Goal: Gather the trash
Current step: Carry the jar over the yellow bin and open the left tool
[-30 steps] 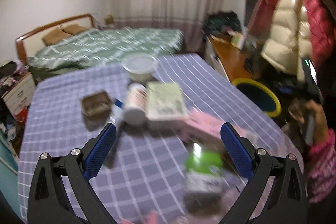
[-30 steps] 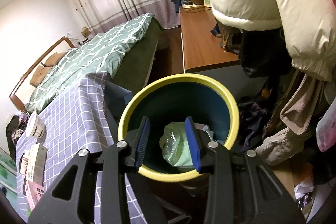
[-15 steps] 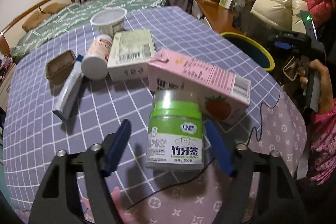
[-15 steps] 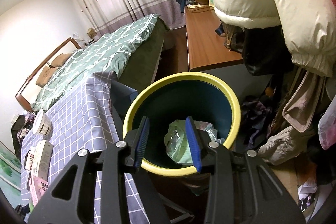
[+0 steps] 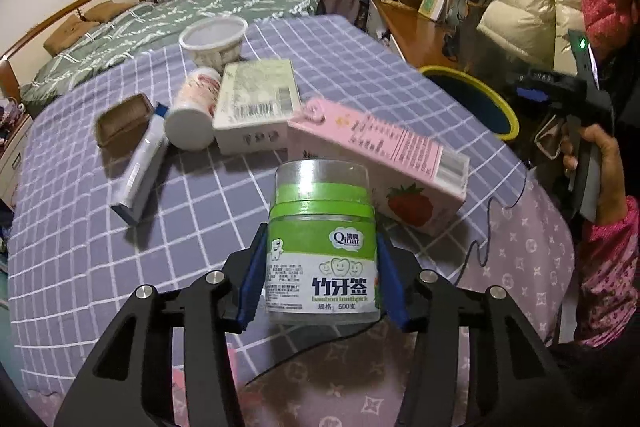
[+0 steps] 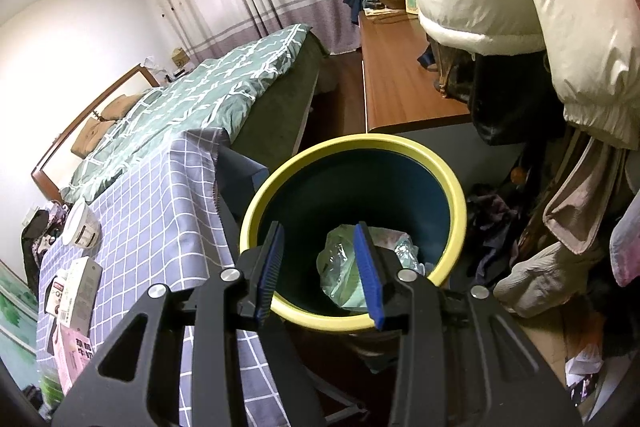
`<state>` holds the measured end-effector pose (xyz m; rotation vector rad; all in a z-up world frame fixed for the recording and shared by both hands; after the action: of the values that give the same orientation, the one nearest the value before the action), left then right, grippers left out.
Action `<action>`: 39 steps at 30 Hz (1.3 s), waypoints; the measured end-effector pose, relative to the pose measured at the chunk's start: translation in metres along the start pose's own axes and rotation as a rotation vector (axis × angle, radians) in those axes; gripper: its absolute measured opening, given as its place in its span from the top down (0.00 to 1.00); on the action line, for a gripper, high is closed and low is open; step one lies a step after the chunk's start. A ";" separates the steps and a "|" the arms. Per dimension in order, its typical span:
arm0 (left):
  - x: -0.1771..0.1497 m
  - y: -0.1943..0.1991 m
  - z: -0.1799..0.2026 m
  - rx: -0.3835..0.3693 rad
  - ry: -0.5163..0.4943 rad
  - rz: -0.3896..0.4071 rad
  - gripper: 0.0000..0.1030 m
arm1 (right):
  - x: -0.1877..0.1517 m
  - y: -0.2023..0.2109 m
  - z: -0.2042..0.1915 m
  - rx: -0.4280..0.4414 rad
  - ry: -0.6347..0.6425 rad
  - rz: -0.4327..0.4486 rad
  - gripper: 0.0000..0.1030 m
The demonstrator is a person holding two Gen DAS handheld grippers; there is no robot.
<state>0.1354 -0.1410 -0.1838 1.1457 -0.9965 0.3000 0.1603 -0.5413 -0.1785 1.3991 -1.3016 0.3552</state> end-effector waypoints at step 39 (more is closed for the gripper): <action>0.165 -0.212 0.284 -0.277 -0.125 -0.092 0.51 | 0.012 0.063 0.095 -0.015 -0.028 0.100 0.61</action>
<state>0.2247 -0.5214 -0.1686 0.9624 -1.0548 0.0154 0.0698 -0.6105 -0.1672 1.3335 -1.3972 0.3935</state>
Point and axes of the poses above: each gripper's, at about its wrist camera, not at the fingertips, and y roughly against the way its jaws point, z to its right, x to its top, the point moved 9 cm from there along -y, roughly the way its jaws point, and after that the axes turned 12 degrees about z, right-handed, at the moved point
